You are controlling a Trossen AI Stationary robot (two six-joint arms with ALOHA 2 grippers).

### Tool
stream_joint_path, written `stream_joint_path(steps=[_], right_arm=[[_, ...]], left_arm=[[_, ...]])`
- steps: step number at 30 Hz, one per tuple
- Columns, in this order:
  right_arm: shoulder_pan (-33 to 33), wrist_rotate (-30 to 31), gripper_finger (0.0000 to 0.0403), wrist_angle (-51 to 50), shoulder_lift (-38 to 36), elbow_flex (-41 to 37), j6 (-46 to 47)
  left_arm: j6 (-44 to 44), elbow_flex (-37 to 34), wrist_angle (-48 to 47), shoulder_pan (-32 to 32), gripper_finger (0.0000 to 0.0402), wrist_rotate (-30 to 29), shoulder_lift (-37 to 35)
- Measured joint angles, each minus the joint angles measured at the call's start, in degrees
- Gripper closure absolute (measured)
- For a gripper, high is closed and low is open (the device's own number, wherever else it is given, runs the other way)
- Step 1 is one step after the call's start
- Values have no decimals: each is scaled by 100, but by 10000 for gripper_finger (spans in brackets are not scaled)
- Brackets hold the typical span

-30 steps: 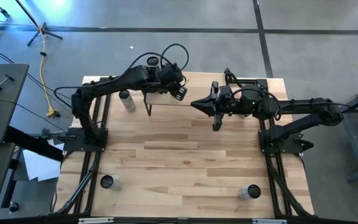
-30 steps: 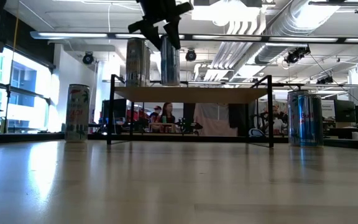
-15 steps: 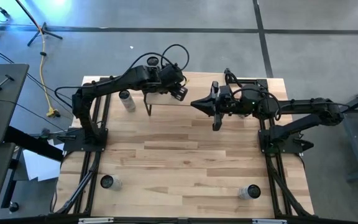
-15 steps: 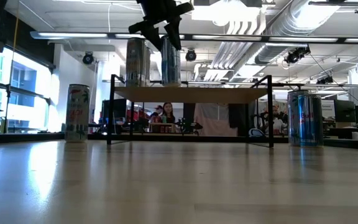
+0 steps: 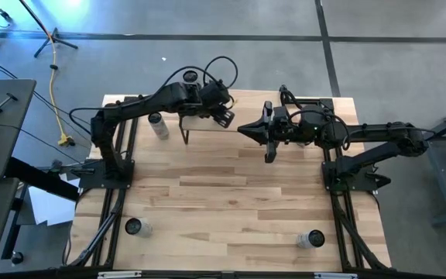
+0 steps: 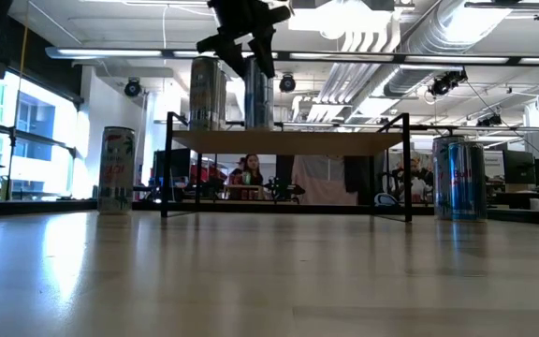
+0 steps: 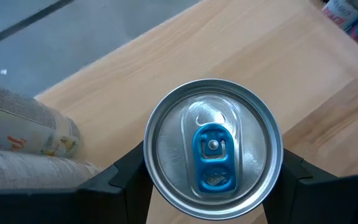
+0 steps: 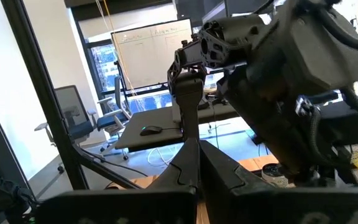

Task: Place canned beverage on shelf
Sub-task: Put the left blue soda can on the shelf

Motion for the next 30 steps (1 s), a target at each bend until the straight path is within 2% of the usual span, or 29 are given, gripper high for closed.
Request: stream_joint_path(steps=[5,19,25,30], right_arm=[[0,0,402,-1,-2,0,28],[0,0,402,-15,-2,2,18],[0,0,402,-15,-2,2,20],[0,0,402,-17,-2,2,7]], left_arm=[[-71,7,28,43,196,49,103],[83,-1,-12,46,123,118,136],[91,25,-39,46,109,183,136],[184,314,-101,38,105,206,134]])
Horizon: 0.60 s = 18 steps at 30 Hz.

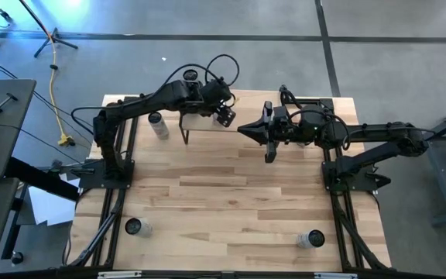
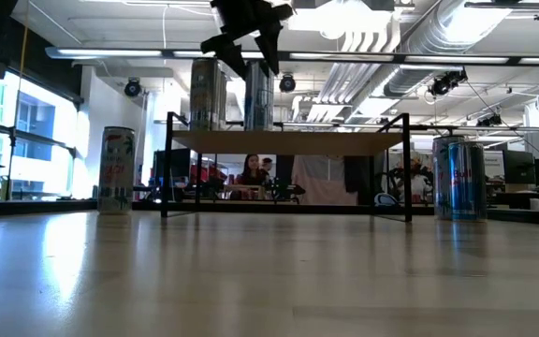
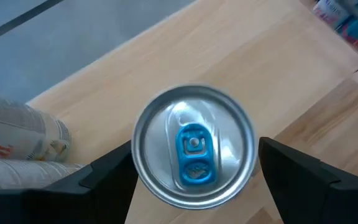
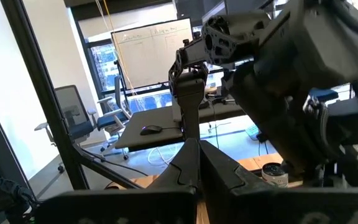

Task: Place canned beverage on shelf
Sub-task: Put the left blue soda can on the shelf

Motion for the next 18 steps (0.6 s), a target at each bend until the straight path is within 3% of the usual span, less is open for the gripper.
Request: stream_joint_path(steps=[11,18], right_arm=[[-15,0,402,15,0,0,-4],[-15,0,402,21,0,0,-4]], left_arm=[[226,552,-672,-64,105,106,-173],[694,556,-876,-568,105,-53,-599]])
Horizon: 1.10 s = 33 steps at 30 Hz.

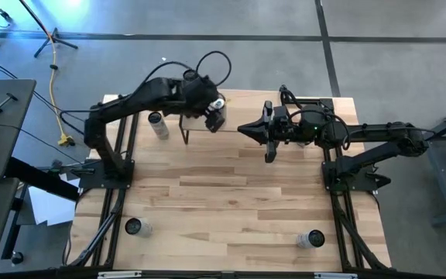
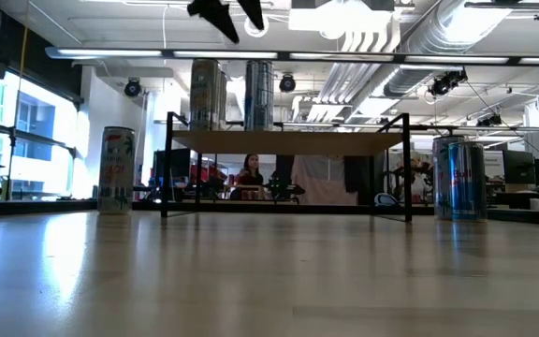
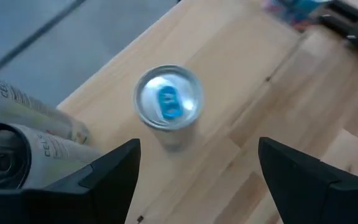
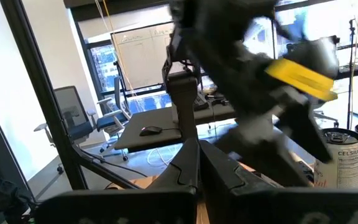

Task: Place canned beverage on shelf
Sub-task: Put the left blue soda can on the shelf

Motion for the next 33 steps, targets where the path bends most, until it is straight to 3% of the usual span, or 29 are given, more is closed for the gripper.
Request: stream_joint_path(steps=[5,8,12,18,22,24,30,33], right_arm=[[0,138,396,-17,0,1,391],[-1,277,364,-207,0,4,768],[0,278,275,-474,13,4,1178],[40,227,110,-332,301,7,1616],[44,383,26,-307,597,7,1688],[39,465,9,-292,736,7,1656],[108,595,23,-330,1074,10,1483],[375,1686,24,-907,1354,314,741]], left_arm=[[242,-80,63,-840,105,-1268,-509],[47,-260,67,-1309,105,-1973,-899],[-318,-568,62,-1784,106,-2393,-1451],[-897,-1034,53,-2193,106,-2474,-2207],[-1035,-1123,57,-2419,106,-2486,-2491],[-1057,-1123,57,-2521,106,-2501,-2567],[-1054,-1123,55,-2732,106,-2557,-2614],[-1005,-1123,52,-2780,106,-2560,-2596]])
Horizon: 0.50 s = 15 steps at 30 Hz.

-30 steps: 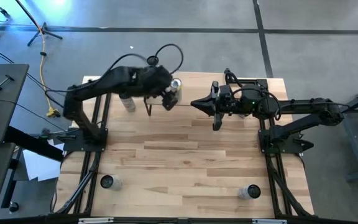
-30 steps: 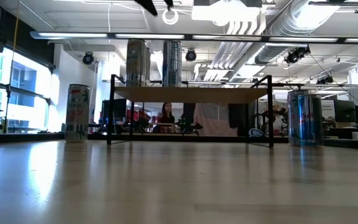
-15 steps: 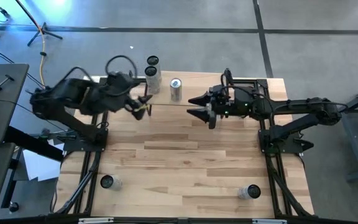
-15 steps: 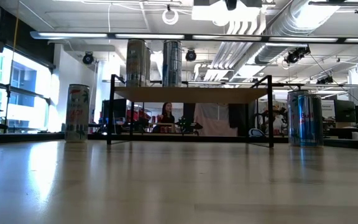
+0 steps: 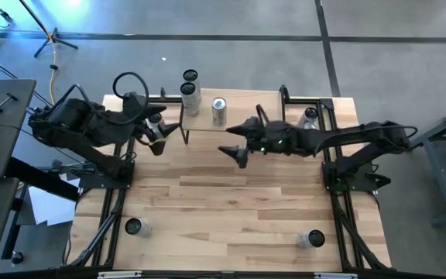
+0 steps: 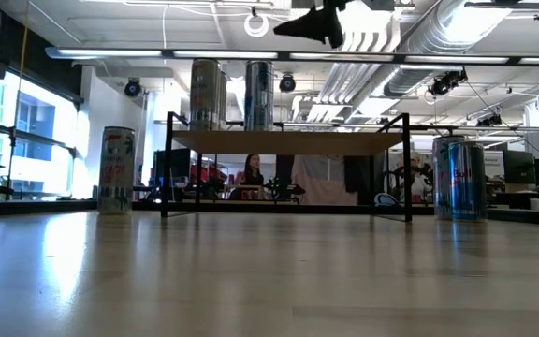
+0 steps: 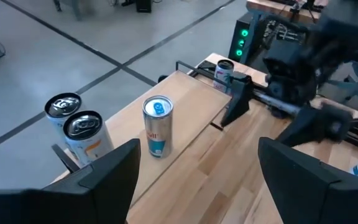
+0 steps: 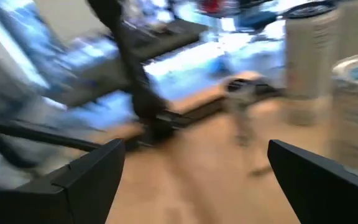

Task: Place canned beverage on shelf
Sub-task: Put the left blue soda can on the shelf

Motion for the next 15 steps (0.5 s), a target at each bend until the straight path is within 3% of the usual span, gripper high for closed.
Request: stream_joint_path(steps=[3,6,9,15], right_arm=[[227,1634,25,-827,379,579,-591],[302,3027,25,-1368,842,964,-350],[267,3575,25,-1366,1225,1118,33],[141,3988,25,-594,1900,1116,572]], left_arm=[[43,-2,-3,-4,106,5,34],[130,-2,-4,-4,106,2,17],[159,-2,-11,-2,106,6,-11],[253,-2,-55,-2,106,4,-60]])
